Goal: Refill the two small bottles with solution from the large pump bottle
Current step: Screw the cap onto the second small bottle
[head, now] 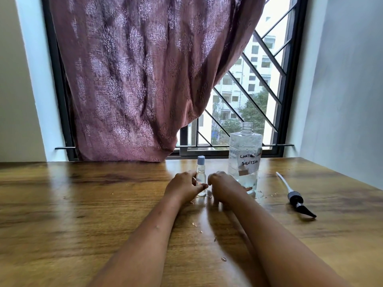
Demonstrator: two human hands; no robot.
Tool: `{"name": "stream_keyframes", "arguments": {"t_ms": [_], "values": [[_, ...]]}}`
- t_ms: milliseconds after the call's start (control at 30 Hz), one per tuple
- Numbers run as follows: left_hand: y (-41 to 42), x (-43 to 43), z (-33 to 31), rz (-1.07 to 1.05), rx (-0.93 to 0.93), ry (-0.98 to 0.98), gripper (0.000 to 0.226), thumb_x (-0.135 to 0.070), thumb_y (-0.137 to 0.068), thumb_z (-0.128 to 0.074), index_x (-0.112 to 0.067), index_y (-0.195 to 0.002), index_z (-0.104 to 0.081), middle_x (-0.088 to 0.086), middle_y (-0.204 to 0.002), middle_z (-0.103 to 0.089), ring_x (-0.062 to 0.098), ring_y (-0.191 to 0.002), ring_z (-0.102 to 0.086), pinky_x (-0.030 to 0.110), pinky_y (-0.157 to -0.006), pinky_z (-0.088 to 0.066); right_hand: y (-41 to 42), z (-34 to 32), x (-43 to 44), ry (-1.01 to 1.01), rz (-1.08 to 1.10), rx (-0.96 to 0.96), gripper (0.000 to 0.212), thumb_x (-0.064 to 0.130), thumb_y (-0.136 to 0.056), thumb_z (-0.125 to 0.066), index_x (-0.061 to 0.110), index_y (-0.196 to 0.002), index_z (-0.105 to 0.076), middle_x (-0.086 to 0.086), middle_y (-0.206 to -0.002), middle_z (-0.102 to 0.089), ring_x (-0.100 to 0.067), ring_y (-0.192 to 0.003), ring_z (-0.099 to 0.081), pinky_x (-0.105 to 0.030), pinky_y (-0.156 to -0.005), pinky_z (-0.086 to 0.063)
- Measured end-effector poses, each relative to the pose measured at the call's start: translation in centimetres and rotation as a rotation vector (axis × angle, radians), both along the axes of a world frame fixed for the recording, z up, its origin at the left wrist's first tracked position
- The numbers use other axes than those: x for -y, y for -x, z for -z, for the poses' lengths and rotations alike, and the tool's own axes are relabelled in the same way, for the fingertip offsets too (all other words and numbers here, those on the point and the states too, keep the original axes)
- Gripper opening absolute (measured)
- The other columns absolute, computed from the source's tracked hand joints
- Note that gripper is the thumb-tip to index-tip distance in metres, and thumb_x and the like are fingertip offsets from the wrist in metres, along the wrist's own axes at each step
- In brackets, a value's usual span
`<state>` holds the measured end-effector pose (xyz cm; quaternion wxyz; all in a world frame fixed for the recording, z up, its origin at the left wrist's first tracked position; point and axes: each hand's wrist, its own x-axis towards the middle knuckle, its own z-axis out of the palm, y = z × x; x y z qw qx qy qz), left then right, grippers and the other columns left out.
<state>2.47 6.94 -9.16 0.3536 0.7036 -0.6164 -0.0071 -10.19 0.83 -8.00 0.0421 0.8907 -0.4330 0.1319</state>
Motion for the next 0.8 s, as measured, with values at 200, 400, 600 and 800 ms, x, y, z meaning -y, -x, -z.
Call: {"name": "stream_keyframes", "arguments": {"t_ms": [200,400,600,800], "values": [[-0.1,0.0,0.1,0.006,-0.018,-0.010,0.036,-0.047,-0.079,-0.067,-0.019,-0.101,-0.061,0.002,-0.102,-0.069,0.020,-0.096,-0.063,0.033,-0.080,-0.051,0.5,-0.8,-0.2,0.035,-0.082,0.286,0.025,0.006,-0.079,-0.060,0.013,-0.103,-0.062,-0.010,-0.112,-0.058,-0.026,-0.099,-0.057,-0.028,-0.072,-0.041],[-0.1,0.0,0.1,0.011,-0.033,-0.021,0.040,-0.045,-0.080,-0.067,-0.019,-0.109,-0.060,0.001,-0.106,-0.067,0.019,-0.095,-0.062,0.032,-0.082,-0.051,0.4,-2.4,-0.6,-0.124,-0.219,0.892,0.031,0.010,-0.071,-0.077,0.009,-0.094,-0.057,-0.009,-0.087,-0.058,-0.022,-0.072,-0.056,-0.020,-0.057,-0.048],[0.0,-0.1,0.0,0.035,-0.045,-0.021,0.041,-0.041,-0.082,-0.065,-0.017,-0.115,-0.058,0.003,-0.110,-0.067,0.018,-0.098,-0.061,0.029,-0.082,-0.048,-0.4,-1.8,-0.9,-0.389,-0.269,1.020,0.013,0.032,-0.089,-0.059,0.020,-0.094,-0.063,-0.002,-0.097,-0.059,-0.019,-0.081,-0.059,-0.025,-0.054,-0.052],[-0.1,0.0,0.1,0.027,-0.055,-0.037,0.043,-0.044,-0.083,-0.065,-0.017,-0.116,-0.058,0.003,-0.109,-0.066,0.018,-0.099,-0.060,0.028,-0.080,-0.045,-0.1,-0.9,-0.4,-0.434,-0.249,0.942,0.019,0.024,-0.088,-0.061,0.014,-0.104,-0.065,-0.001,-0.086,-0.062,-0.015,-0.082,-0.058,-0.031,-0.066,-0.054]]}}
